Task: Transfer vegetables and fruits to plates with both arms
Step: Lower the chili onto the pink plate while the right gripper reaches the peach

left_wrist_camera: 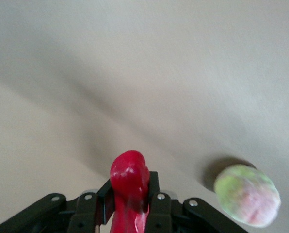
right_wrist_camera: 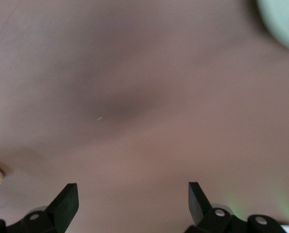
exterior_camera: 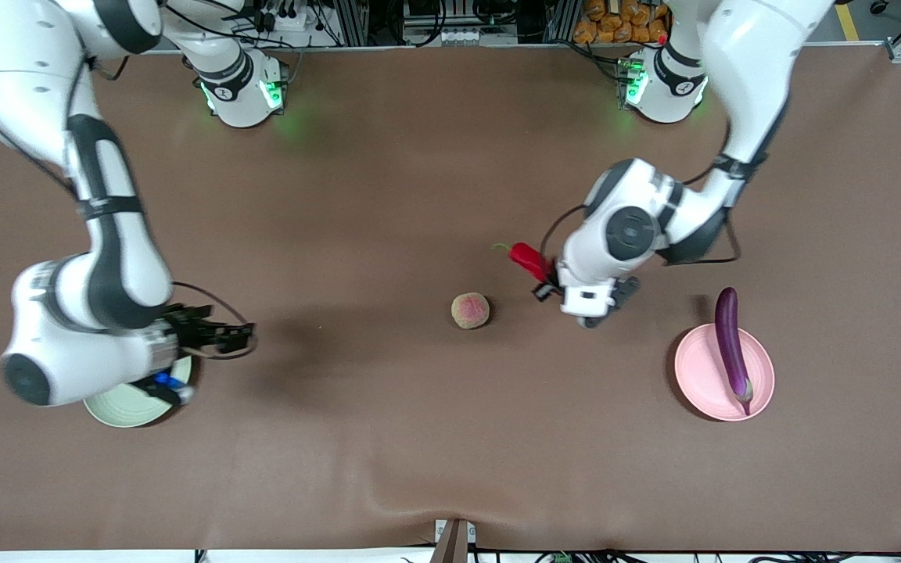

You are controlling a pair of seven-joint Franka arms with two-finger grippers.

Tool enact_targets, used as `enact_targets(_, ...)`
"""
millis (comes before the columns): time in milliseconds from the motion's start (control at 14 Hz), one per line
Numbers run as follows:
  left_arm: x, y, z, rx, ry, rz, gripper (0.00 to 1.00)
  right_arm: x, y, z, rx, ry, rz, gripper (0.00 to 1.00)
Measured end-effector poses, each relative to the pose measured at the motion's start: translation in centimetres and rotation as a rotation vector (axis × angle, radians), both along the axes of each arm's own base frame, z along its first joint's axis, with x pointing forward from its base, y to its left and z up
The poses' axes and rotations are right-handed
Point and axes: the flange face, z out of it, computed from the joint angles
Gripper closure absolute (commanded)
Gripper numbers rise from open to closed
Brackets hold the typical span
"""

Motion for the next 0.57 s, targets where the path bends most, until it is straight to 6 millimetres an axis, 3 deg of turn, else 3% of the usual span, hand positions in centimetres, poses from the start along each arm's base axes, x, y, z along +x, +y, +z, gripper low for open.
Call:
enact_targets(142, 2.1, 3.8, 0.6, -0.012, 0.001, -0.051, 1.00, -0.9, 8.4, 0.2, -0.049, -0.042, -0.085, 0.00)
enact_targets(285, 4.3, 8.6, 1.2, -0.032, -0.009, -0.103, 1.00, -1.9, 15.3, 0.4, -0.008, -0.070, -0.212, 0.00)
enact_targets(498, 7.5, 16.7, 1.0, -0.078, -0.036, -0.180, 1.00, -2.7, 20.3, -0.6, 0.046, -0.089, -0.353, 0.00)
enact_targets(569, 8.4, 18.5, 0.5, -0.096, -0.043, -0.200, 1.00, -3.1, 21.7, -1.3, 0.040, -0.093, -0.385, 0.00)
